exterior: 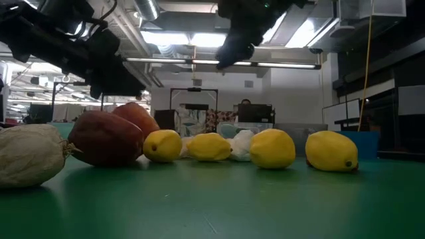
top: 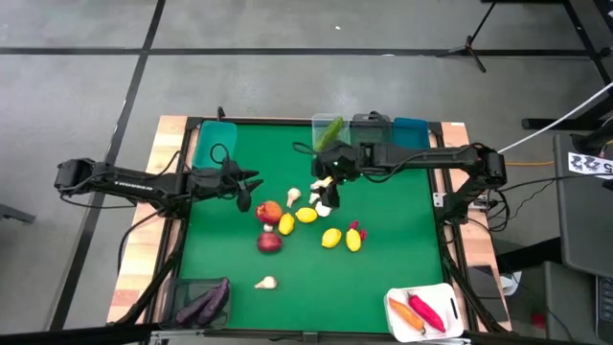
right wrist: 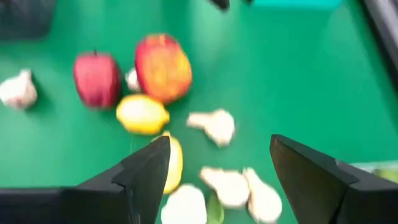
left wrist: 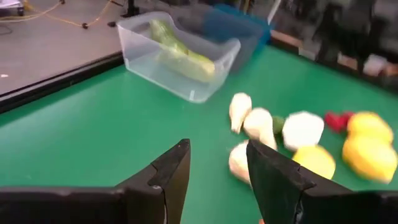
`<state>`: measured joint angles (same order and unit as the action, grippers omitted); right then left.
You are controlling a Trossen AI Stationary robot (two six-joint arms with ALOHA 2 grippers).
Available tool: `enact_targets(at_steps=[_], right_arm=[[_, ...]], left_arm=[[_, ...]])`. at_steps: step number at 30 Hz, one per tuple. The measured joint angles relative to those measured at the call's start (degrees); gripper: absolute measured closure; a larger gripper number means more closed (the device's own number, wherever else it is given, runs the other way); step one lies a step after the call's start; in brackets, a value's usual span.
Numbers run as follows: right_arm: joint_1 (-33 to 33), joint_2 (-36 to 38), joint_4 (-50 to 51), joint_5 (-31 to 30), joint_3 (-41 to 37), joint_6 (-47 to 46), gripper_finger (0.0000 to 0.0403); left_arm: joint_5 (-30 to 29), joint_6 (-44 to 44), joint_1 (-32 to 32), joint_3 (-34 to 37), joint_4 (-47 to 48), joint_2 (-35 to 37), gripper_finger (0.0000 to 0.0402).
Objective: Sort produce into baskets
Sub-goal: Put the red apple into the green bin
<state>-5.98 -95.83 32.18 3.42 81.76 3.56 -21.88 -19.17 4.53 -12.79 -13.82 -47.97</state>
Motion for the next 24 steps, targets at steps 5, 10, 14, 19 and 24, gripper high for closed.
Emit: enact_targets(at_steps=[5,10,14,19,24], right_arm=[[0.0,0.0,5.3,0.0,0.0,1.2,0.0125],[0.0,0.0,5.7,0.2,0.0,1.2,0.0125],[0.0,0.0,5.8,0.2,0.0,1.2,0.0125],[0.0,0.0,8.0,2.1,0.0,1.3,0.0125],[0.8,0.0,7.6,3.9,-0.3,1.3,0.0125]], left_arm=[[11.0,9.9,-1.9,-0.8,0.4,-0.1,0.0247],[16.6,11.8,-4.3,-6.7,2.8,-0.1,0.0246],[17.1,13.9,-5.5,-14.3,11.7,-0.6,0.0246],[14.7,12.4,-5.6,-22.6,18.9,-3.0,0.0246],[14.7,13.0,-5.7,-26.4,23.9,-5.8,0.0246]])
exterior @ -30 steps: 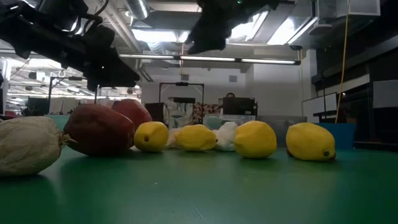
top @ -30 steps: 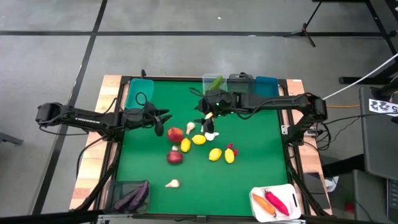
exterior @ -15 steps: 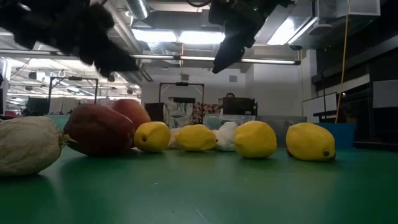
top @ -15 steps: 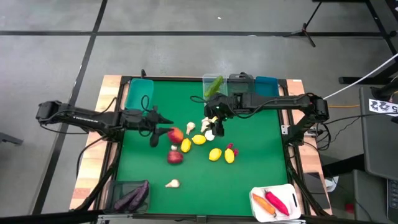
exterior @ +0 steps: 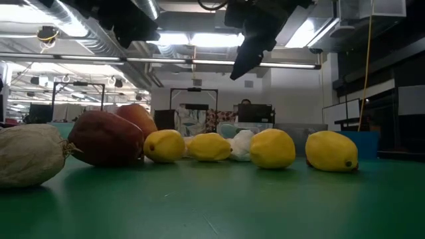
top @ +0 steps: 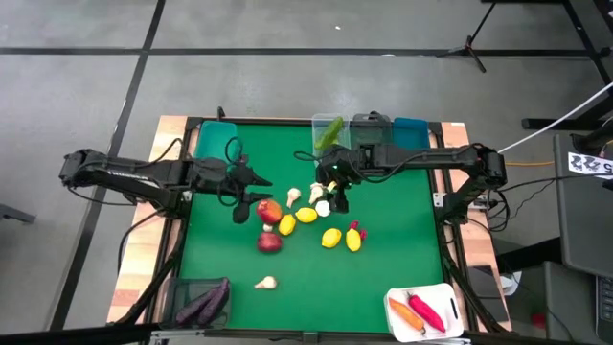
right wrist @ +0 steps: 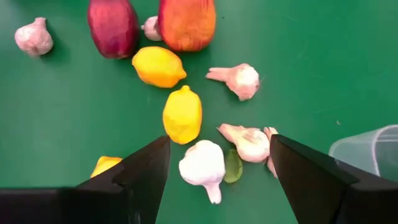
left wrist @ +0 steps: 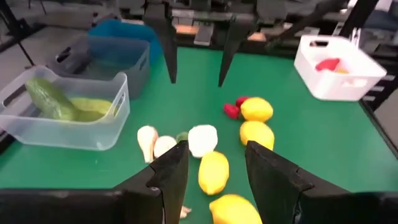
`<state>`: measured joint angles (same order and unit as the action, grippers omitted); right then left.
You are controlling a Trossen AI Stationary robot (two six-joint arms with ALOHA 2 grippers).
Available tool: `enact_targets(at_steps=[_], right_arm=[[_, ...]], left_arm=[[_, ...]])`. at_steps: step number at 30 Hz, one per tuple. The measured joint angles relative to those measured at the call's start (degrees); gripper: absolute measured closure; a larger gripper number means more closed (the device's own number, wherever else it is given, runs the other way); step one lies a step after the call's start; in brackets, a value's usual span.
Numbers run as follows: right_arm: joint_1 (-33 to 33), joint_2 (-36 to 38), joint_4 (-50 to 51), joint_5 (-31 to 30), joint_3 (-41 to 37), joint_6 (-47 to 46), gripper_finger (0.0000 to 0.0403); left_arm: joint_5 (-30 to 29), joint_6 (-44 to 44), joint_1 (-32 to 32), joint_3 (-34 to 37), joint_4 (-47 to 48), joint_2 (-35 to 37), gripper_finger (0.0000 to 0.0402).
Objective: Sort produce into baskets
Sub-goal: Put the red apple into the green bin
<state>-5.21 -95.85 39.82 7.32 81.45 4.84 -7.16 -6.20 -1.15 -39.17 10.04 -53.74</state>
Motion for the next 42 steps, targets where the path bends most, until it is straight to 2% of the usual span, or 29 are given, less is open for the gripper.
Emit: enact_targets(at_steps=[2,5,7,13,17,20,25,28,30,34,38,42], right_arm=[[0.3,0.0,-0.7,0.2,-0.5,0.0,0.0125],[0.8,0.0,-1.1,0.8,-1.3,0.1,0.0125],[0.8,0.0,-1.1,0.9,-2.3,0.1,0.0125],[0.8,0.0,0.1,0.9,-3.5,-0.3,0.0125],[0.7,0.0,1.1,0.9,-3.5,-0.3,0.0125],[0.7,0.0,1.1,1.2,-3.5,-0.1,0.0125],[0.7,0.3,3.3,2.8,-3.5,0.2,0.0125],[0.7,1.1,5.7,2.8,-3.5,0.2,0.0125],[0.7,1.8,8.0,2.8,-3.5,0.0,0.0125],[0.7,4.5,12.2,2.8,-3.5,-0.4,0.0125],[0.7,7.8,15.6,2.1,-3.5,-1.8,0.0125],[0.7,11.3,17.9,0.9,-3.5,-3.4,0.0125]], left_arm=[[0.3,1.0,-0.4,-0.1,0.5,-1.7,0.0246],[5.7,5.2,-0.9,0.0,2.2,-5.0,0.0246],[10.0,5.4,-1.1,0.0,1.3,-7.4,0.0246],[15.9,5.1,-1.2,-3.2,1.3,-14.3,0.0246],[10.8,10.3,-1.7,-5.6,-0.7,-16.7,0.0246],[9.5,12.1,-1.8,-5.9,-8.2,-16.6,0.0246],[9.4,7.3,-1.8,-6.1,-18.2,-15.7,0.0246],[9.4,6.3,-1.8,-6.1,-18.3,-15.1,0.0247],[9.4,7.7,-1.8,-6.2,-15.4,-14.5,0.0246],[9.4,11.5,-1.5,-12.9,2.2,-15.2,0.0222],[8.7,11.5,-1.2,-20.1,13.1,-17.8,0.0166],[8.5,11.3,-1.3,-24.8,17.0,-20.6,0.0101]])
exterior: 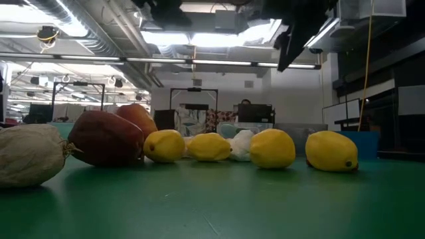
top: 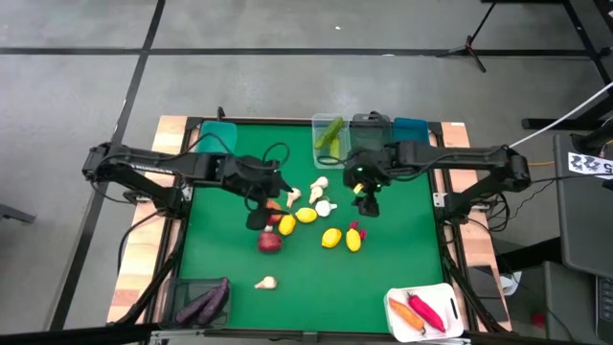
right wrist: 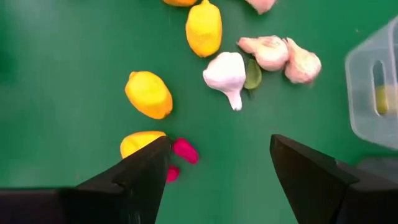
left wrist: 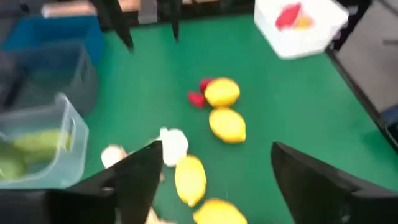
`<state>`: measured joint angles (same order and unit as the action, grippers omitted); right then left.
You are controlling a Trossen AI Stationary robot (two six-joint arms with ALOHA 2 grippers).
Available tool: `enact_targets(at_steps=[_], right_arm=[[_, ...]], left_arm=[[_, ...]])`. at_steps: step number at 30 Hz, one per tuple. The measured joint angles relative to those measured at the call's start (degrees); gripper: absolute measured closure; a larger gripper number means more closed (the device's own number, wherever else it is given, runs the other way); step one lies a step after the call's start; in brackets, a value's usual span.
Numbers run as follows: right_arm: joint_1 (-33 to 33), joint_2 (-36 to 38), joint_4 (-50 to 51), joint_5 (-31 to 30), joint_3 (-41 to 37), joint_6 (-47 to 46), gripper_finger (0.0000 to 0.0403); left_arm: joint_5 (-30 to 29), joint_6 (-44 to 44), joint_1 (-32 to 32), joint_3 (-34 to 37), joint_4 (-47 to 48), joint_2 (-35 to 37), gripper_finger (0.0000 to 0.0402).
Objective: Sort produce into baskets
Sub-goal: Put the red apple into the green bin
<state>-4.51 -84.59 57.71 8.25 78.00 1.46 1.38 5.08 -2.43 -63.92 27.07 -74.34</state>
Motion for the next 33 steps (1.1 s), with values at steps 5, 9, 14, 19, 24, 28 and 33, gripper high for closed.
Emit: enact_targets(at_steps=[5,9,14,19,24,28,33], right_arm=[[0.0,3.7,1.3,-0.3,0.0,-1.5,0.0125],[0.0,5.5,1.4,-1.6,0.0,-1.5,0.0125],[0.0,6.0,1.5,-3.3,0.0,-1.5,0.0125],[0.0,6.0,1.9,-3.3,0.0,-1.2,0.0125],[0.0,6.0,2.7,-3.3,0.0,-1.2,0.0125],[0.0,6.0,3.0,-3.3,0.0,-1.2,0.0125],[0.0,6.0,2.9,-3.3,0.0,-1.2,0.0125]], left_arm=[[-3.6,-0.5,0.4,-1.5,9.2,-2.8,0.0032],[-9.4,-0.4,1.9,-1.4,16.8,-5.2,0.0005],[-6.7,-7.5,4.2,-0.9,20.0,-6.0,0.0009],[-3.7,-9.0,6.1,3.3,18.1,-5.5,0.0017],[-1.4,-9.8,6.8,8.0,13.2,-5.5,0.0022],[-1.0,-11.7,6.6,11.0,12.2,-5.5,0.0019],[-0.4,-12.8,5.7,15.3,7.7,-5.5,0.0022]])
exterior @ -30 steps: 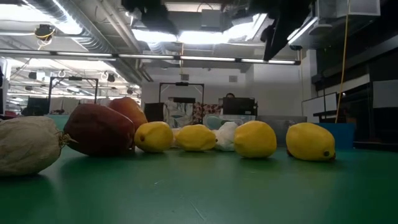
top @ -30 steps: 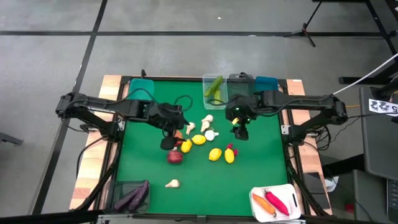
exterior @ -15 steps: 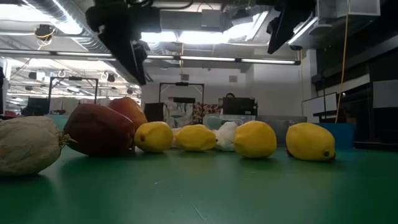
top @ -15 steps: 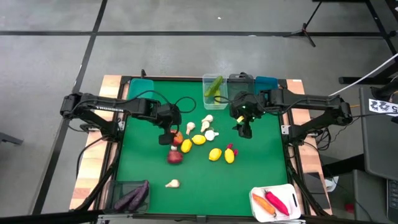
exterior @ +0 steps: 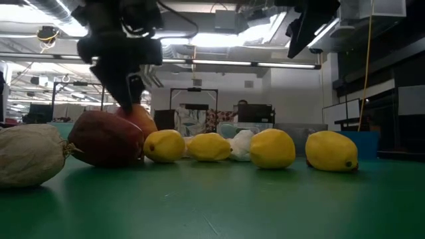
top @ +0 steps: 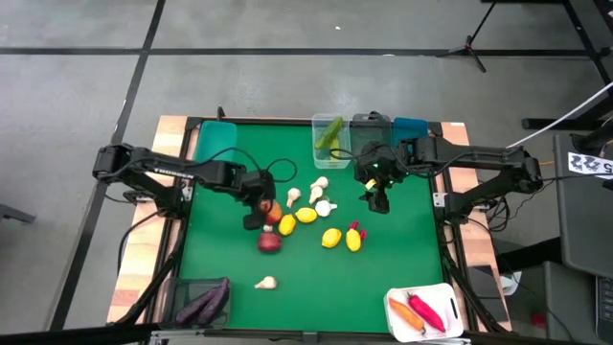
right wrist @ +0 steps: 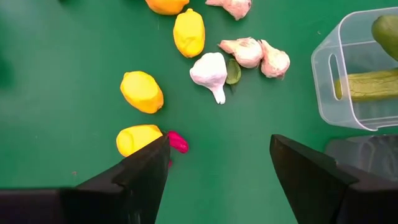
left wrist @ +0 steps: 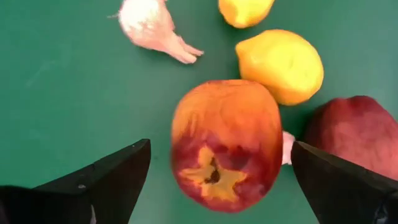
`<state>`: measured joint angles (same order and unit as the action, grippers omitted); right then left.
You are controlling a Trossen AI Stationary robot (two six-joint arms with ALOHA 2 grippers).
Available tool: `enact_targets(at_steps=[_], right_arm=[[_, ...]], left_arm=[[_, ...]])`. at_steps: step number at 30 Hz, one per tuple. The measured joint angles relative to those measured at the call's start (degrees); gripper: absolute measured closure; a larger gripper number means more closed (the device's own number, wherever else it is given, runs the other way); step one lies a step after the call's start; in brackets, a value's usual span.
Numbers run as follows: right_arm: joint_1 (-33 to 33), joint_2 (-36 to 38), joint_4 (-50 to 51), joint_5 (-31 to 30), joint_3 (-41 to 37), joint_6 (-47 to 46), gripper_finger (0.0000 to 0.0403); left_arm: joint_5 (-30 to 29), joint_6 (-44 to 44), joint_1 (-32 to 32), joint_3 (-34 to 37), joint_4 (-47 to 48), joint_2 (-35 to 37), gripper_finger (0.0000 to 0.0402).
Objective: Sort produce into baskets
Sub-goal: Put the red apple into the green bin
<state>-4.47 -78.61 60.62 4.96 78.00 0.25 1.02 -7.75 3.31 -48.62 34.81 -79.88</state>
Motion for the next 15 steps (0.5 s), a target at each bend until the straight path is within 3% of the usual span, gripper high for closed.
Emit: enact_targets(at_steps=[9,15], right_arm=[[0.0,0.0,0.0,0.0,0.0,-0.1,0.0125],[0.0,0.0,-1.2,0.0,0.0,-0.2,0.0125]], left_arm=[[2.9,-1.6,-0.2,7.6,-11.7,0.0,0.0026],[2.9,-2.7,-0.2,7.8,-12.8,0.0,0.0077]])
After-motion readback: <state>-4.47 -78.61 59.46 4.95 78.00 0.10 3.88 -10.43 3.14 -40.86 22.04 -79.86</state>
